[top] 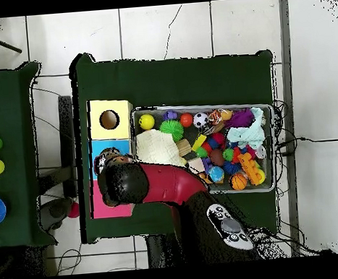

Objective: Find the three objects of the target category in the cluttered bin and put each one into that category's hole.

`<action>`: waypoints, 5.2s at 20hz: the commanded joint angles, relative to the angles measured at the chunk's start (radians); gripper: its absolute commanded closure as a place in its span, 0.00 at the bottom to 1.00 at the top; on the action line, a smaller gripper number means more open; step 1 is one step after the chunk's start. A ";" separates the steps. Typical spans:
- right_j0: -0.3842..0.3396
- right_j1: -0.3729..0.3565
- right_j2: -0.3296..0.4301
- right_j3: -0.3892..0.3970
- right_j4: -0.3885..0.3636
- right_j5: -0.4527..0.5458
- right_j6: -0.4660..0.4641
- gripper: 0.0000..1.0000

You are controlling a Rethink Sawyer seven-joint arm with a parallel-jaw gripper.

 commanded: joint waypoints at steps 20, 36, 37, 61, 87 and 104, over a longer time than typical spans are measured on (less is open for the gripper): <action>0.018 0.051 -0.042 -0.050 0.005 -0.132 0.189 1.00; 0.038 0.104 -0.084 -0.070 -0.048 -0.187 0.148 1.00; 0.040 0.108 -0.087 -0.072 -0.051 -0.191 0.144 1.00; 0.041 0.103 -0.083 -0.070 -0.019 -0.141 0.162 1.00; 0.179 0.150 -0.293 -0.178 -0.047 -0.112 0.121 1.00; -0.045 0.028 -0.157 -0.151 -0.128 0.094 -0.064 1.00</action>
